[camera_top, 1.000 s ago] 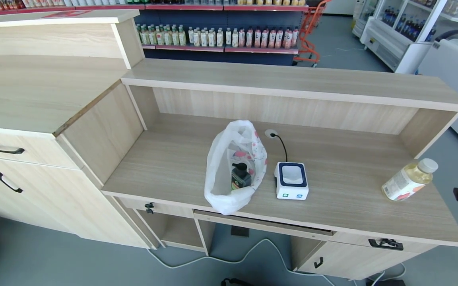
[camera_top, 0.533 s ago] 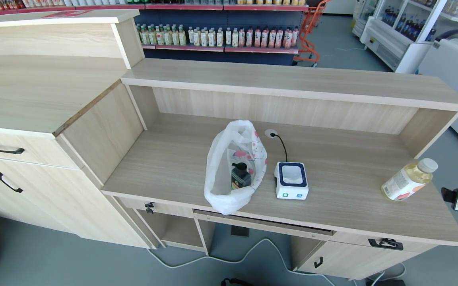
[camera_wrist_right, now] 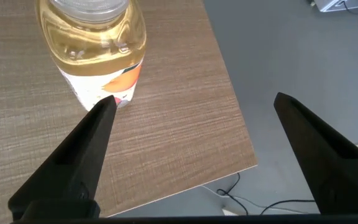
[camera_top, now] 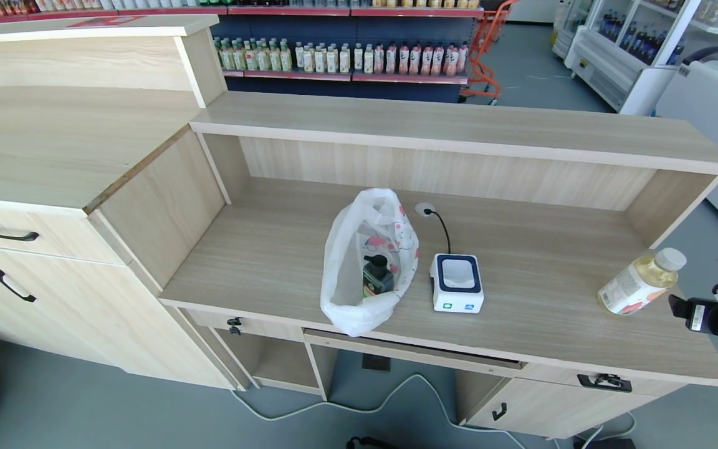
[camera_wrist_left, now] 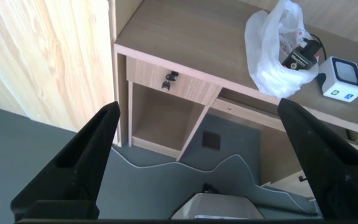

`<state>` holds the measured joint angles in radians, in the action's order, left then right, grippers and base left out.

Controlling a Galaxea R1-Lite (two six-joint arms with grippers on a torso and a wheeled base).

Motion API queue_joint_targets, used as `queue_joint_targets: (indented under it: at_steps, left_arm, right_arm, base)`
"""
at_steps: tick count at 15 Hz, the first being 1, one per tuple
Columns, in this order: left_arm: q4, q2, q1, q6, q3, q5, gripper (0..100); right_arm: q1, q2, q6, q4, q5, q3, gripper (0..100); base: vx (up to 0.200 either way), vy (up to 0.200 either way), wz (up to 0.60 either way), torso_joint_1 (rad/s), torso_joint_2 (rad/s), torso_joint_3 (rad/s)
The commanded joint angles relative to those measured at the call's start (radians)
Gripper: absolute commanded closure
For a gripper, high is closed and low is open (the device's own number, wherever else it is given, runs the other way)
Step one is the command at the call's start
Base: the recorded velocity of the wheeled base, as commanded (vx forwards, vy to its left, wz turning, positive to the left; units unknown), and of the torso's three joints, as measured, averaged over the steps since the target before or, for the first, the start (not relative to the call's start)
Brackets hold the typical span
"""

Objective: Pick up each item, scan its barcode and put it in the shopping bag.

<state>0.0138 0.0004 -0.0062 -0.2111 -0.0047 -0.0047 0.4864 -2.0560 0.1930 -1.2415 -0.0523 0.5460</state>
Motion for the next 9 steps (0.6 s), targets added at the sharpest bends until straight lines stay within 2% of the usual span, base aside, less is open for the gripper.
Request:
queue_joint_targets:
  at_steps: [1,9]
  left_arm:
    - [0.0,0.0,0.0,-0.001,0.0,0.0,0]
    - [0.0,0.0,0.0,-0.001,0.0,0.0,0]
  right_arm:
    - [-0.008,-0.038,0.002,-0.007,0.002,0.015,0]
    - [-0.06,-0.115,0.006,-0.029,0.034,0.097,0]
  base:
    - [0.0,0.0,0.0,0.0,0.0,0.0]
    - [0.0,0.0,0.0,0.0,0.0,0.0]
